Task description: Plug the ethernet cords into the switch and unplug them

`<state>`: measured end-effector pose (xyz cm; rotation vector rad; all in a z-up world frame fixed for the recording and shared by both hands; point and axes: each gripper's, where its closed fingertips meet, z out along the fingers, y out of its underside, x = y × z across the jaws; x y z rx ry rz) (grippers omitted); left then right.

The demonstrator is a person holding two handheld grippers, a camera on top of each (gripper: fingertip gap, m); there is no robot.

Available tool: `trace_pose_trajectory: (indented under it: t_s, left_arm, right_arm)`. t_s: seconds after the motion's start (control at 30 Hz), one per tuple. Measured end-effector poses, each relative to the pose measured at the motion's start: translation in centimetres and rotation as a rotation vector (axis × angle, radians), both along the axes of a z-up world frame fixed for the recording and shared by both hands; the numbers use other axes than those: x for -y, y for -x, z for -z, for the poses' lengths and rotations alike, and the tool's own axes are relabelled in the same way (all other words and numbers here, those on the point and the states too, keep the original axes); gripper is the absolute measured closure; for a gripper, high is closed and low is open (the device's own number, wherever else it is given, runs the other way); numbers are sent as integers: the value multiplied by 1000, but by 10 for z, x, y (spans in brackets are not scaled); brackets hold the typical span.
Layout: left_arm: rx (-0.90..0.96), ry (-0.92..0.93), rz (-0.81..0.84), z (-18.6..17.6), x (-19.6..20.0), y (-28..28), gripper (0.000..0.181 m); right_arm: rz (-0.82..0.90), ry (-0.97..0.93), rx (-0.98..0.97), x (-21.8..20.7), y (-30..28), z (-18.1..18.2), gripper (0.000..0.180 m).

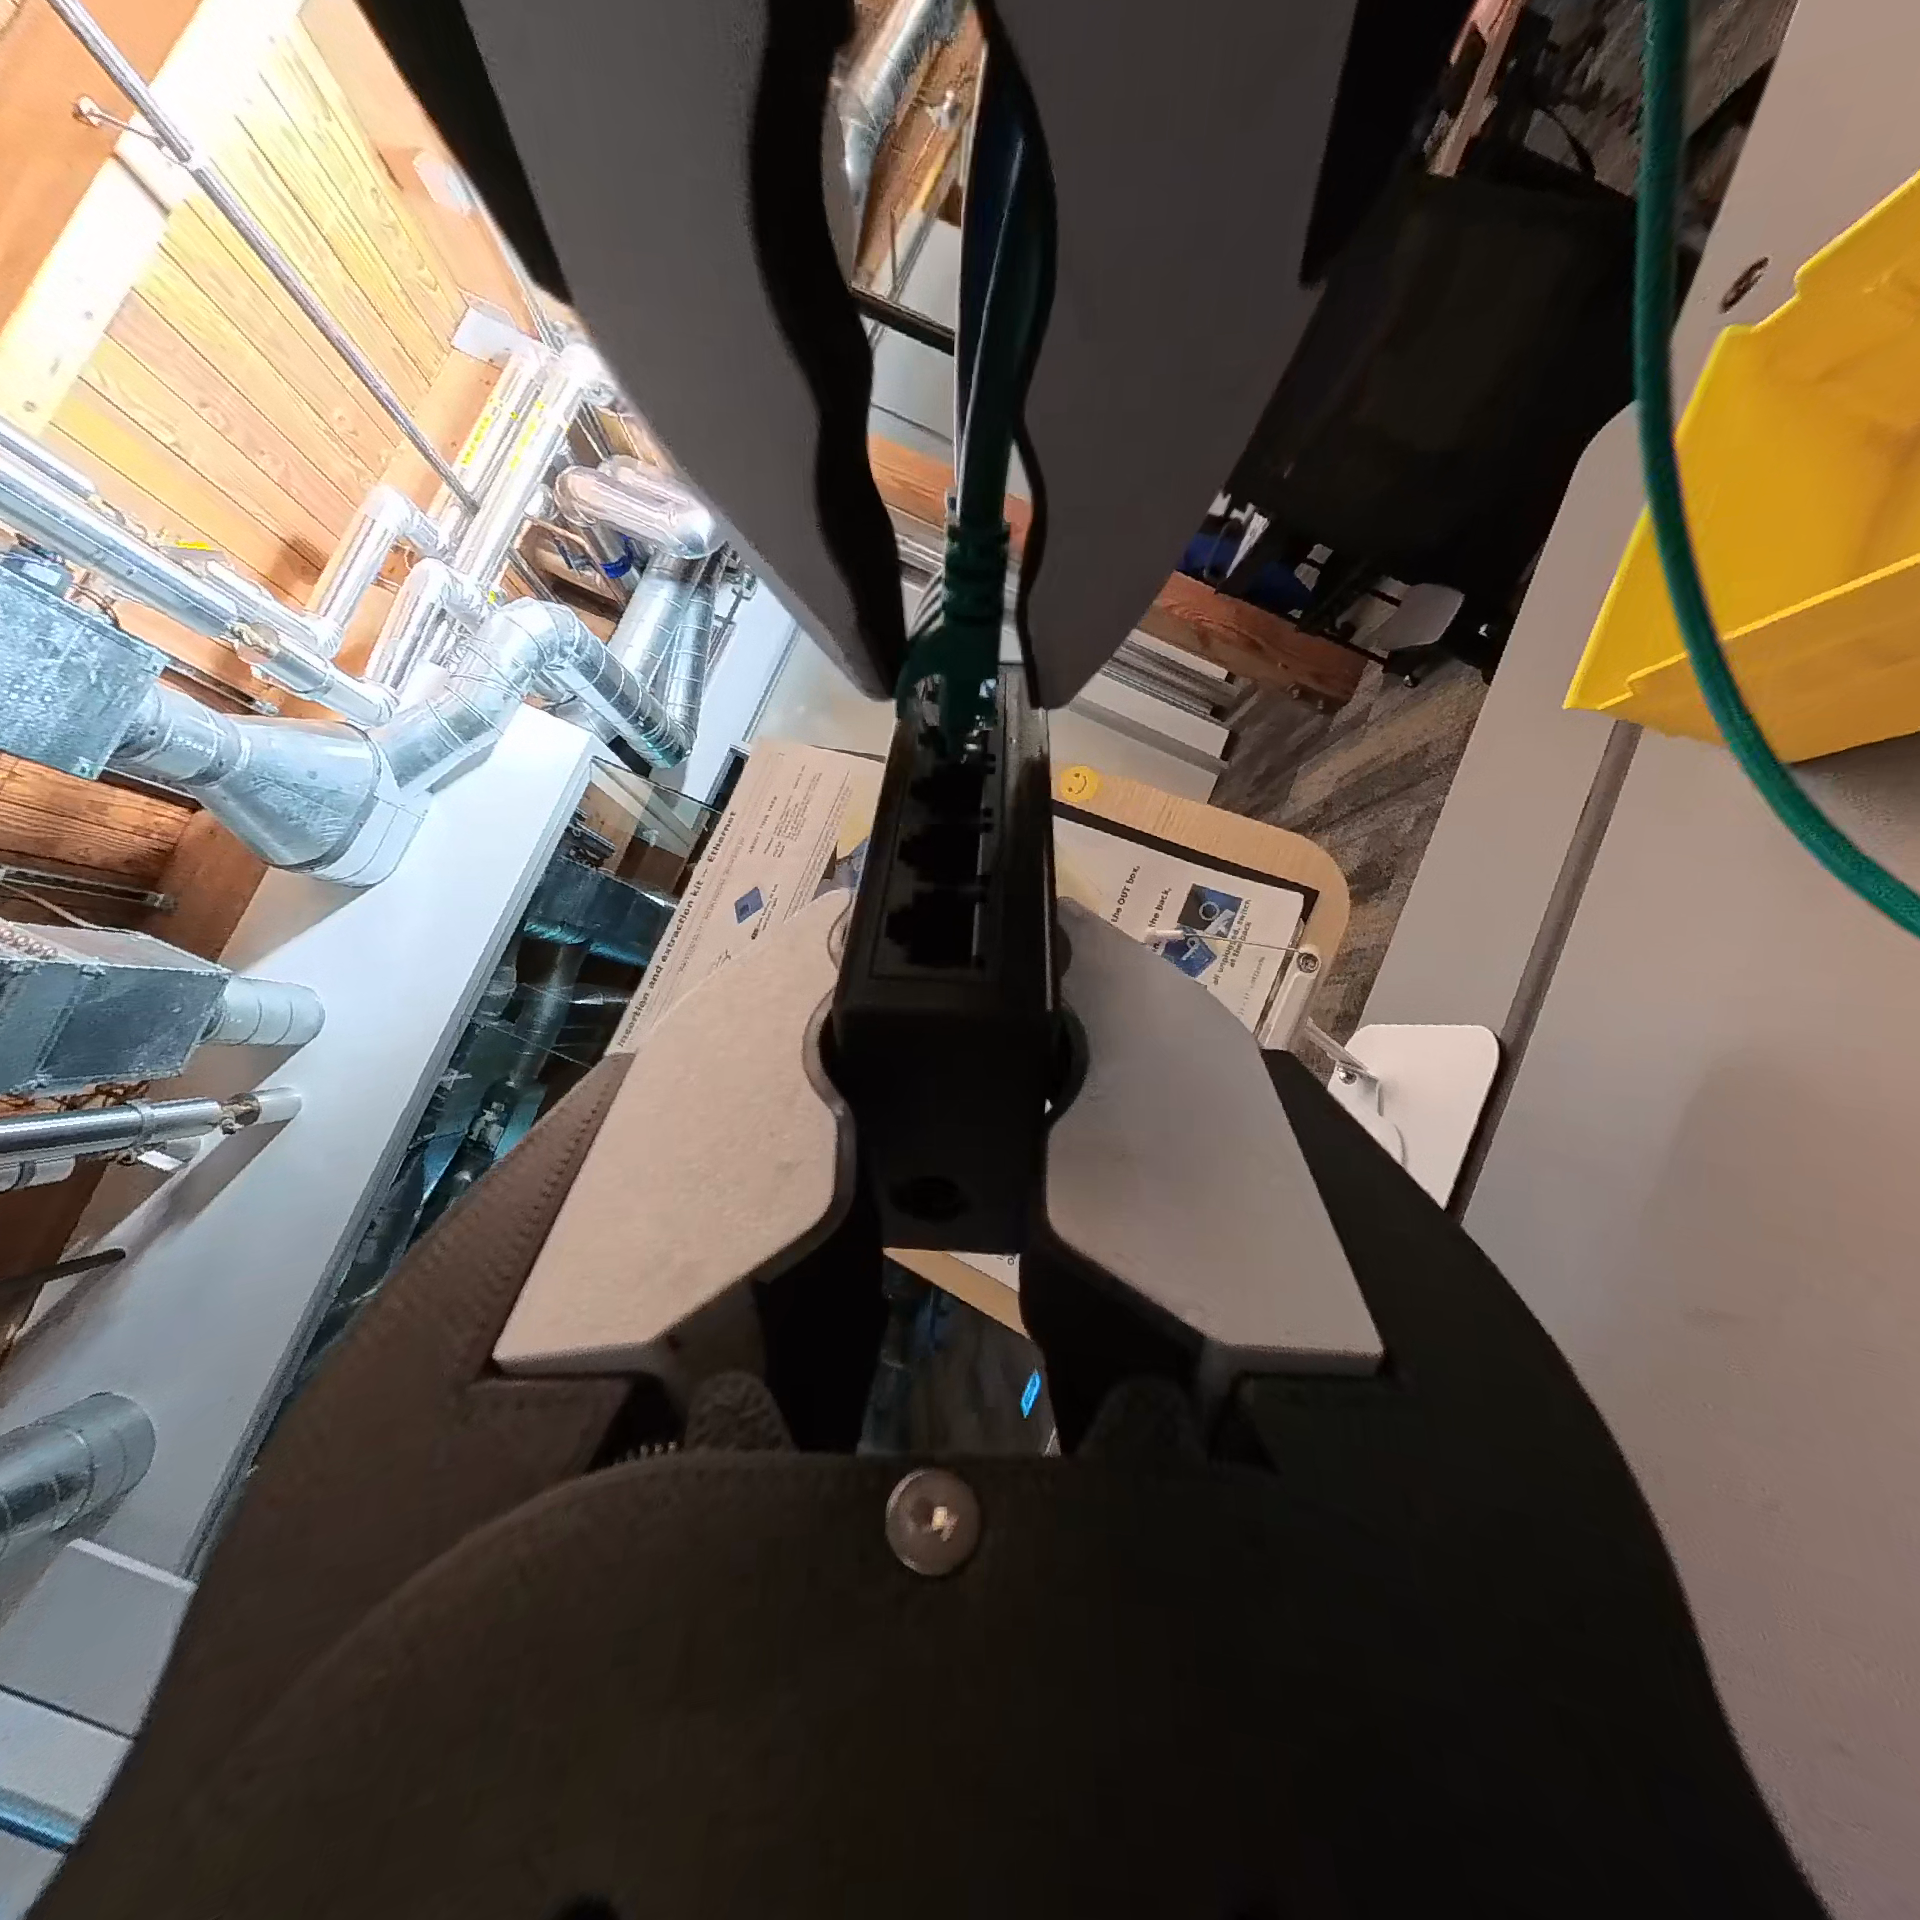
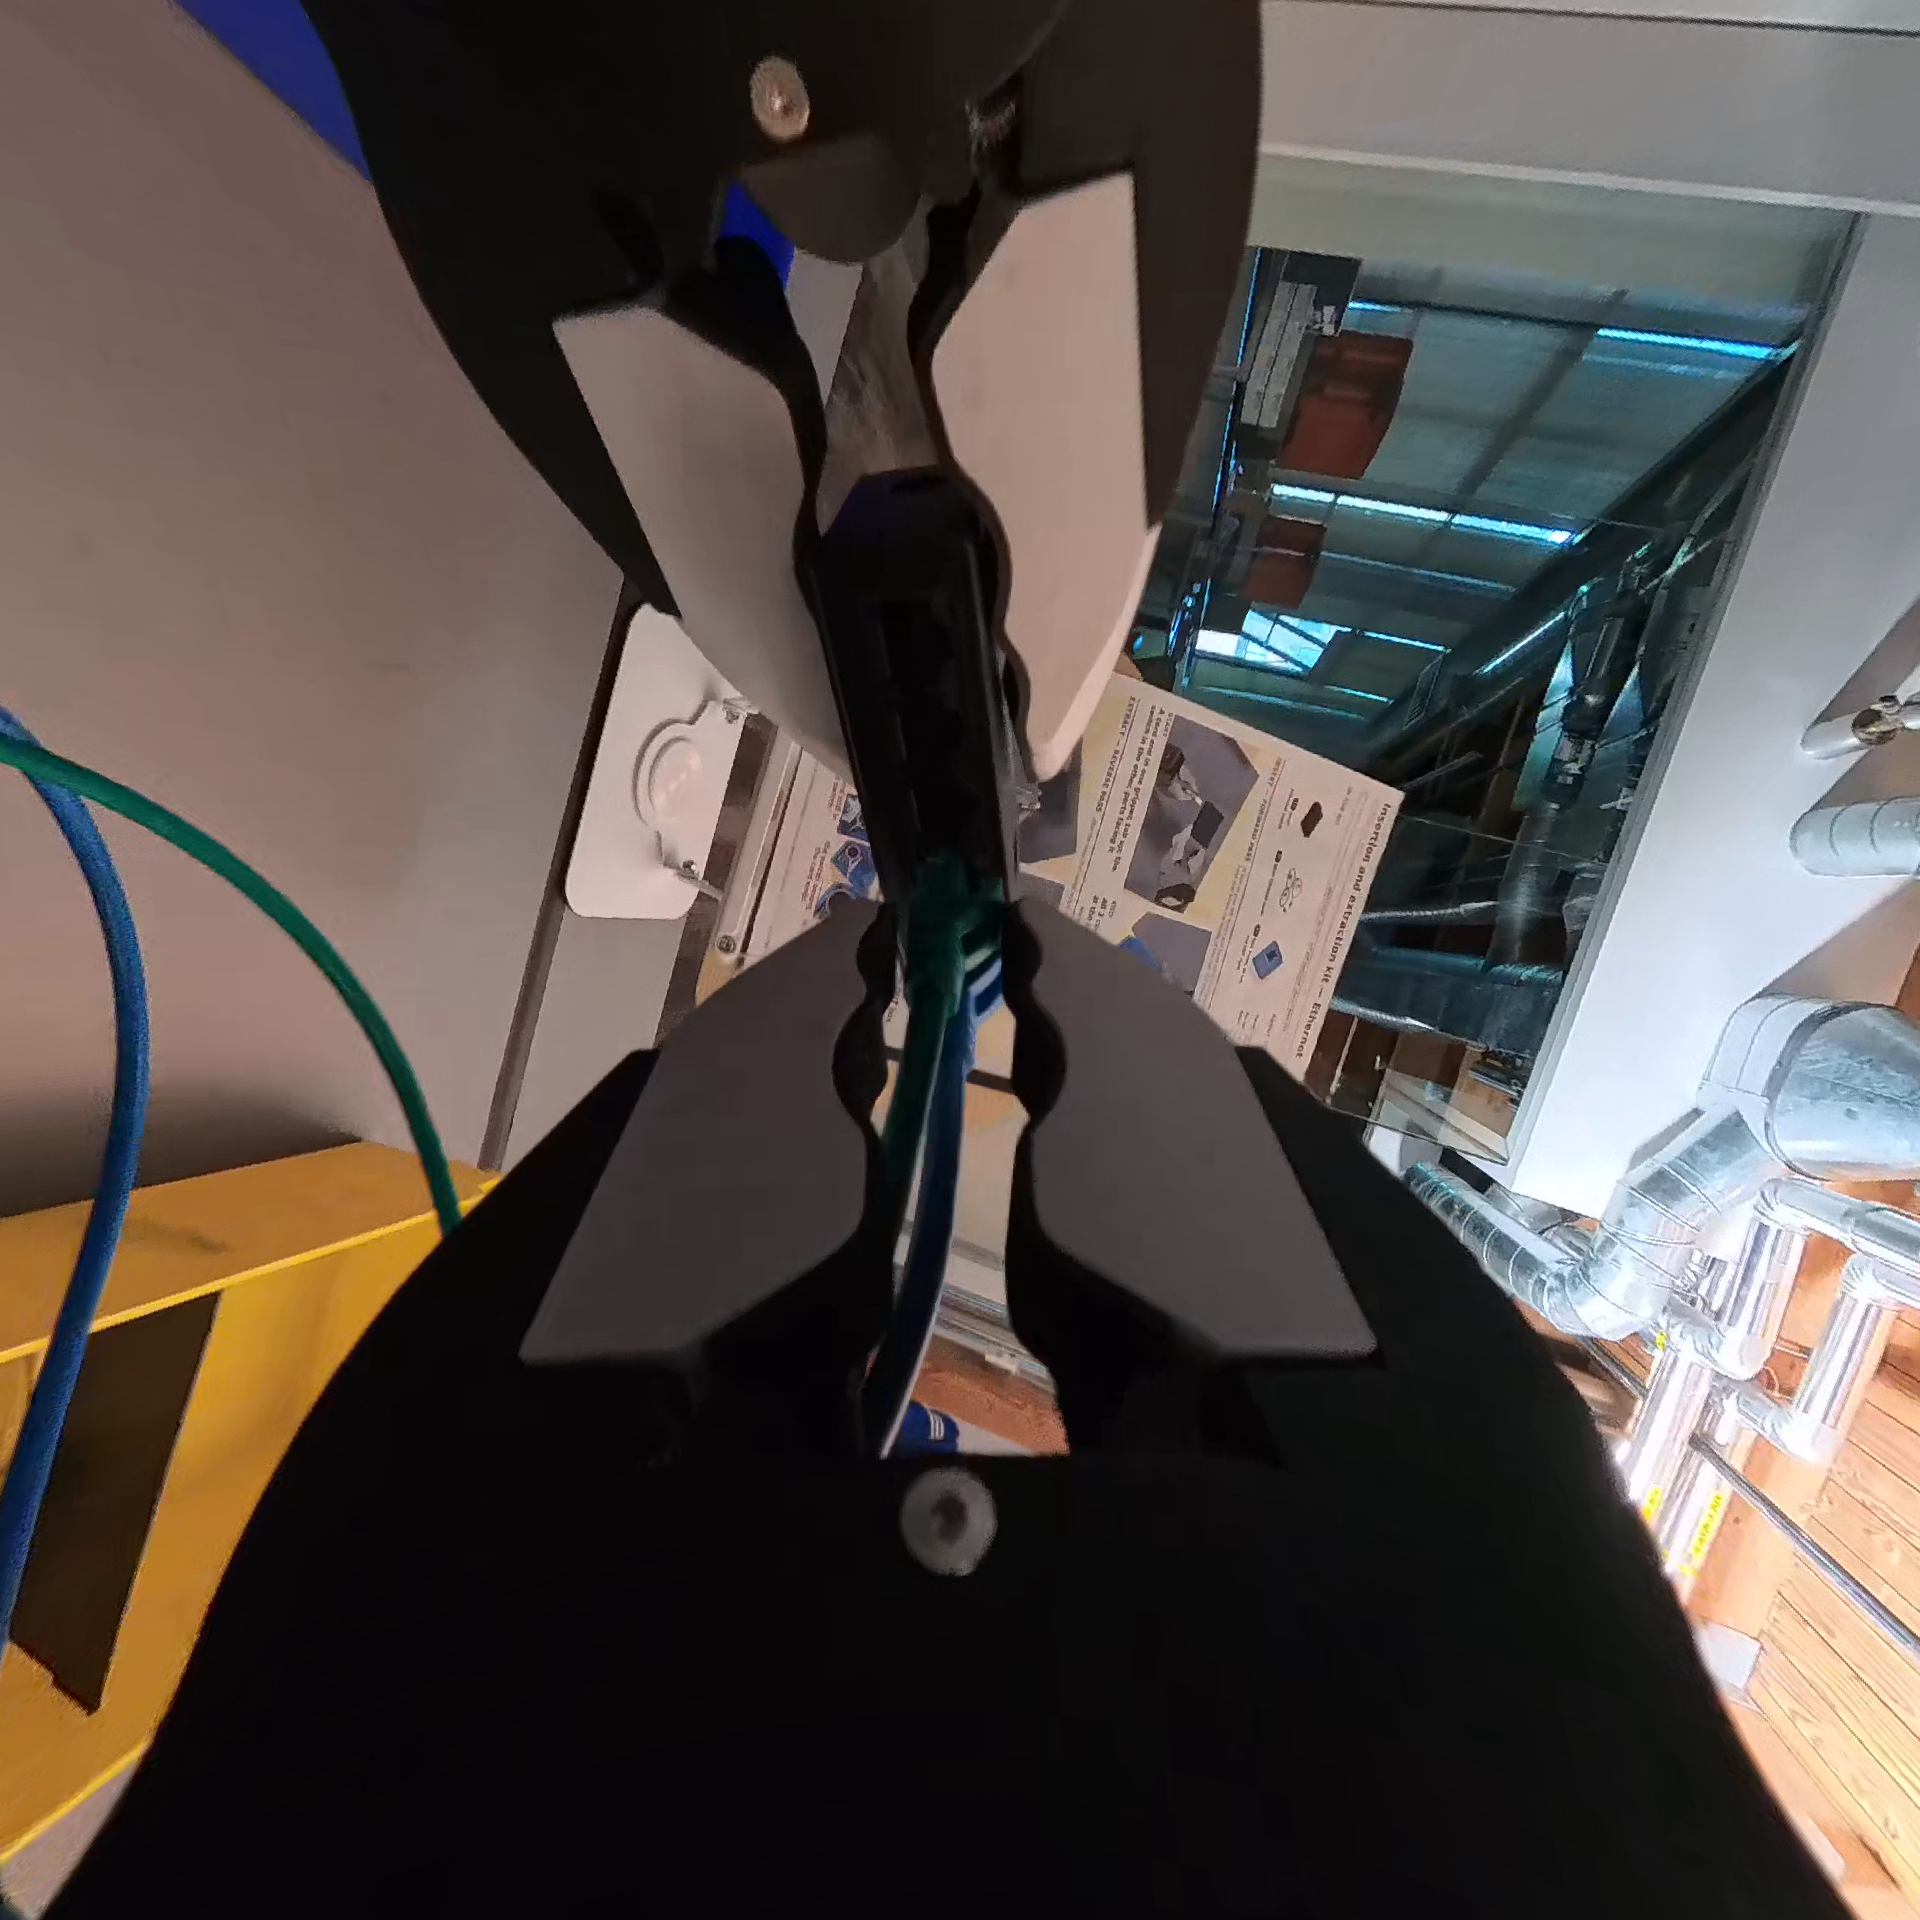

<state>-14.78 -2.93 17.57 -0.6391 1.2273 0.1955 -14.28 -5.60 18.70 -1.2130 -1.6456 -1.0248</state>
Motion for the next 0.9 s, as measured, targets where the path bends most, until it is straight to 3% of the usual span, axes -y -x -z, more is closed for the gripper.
trace_pose_trajectory:
  t_s: [0.37,0.9]
  left_arm:
    - [-24,2,-4,3,-2,0,152]
    - [-6,-36,4,7,-8,-8,151]
  right_arm:
    - [-44,-43,94,-1,4,2,162]
    - [41,157,165,-4,-5,14,162]
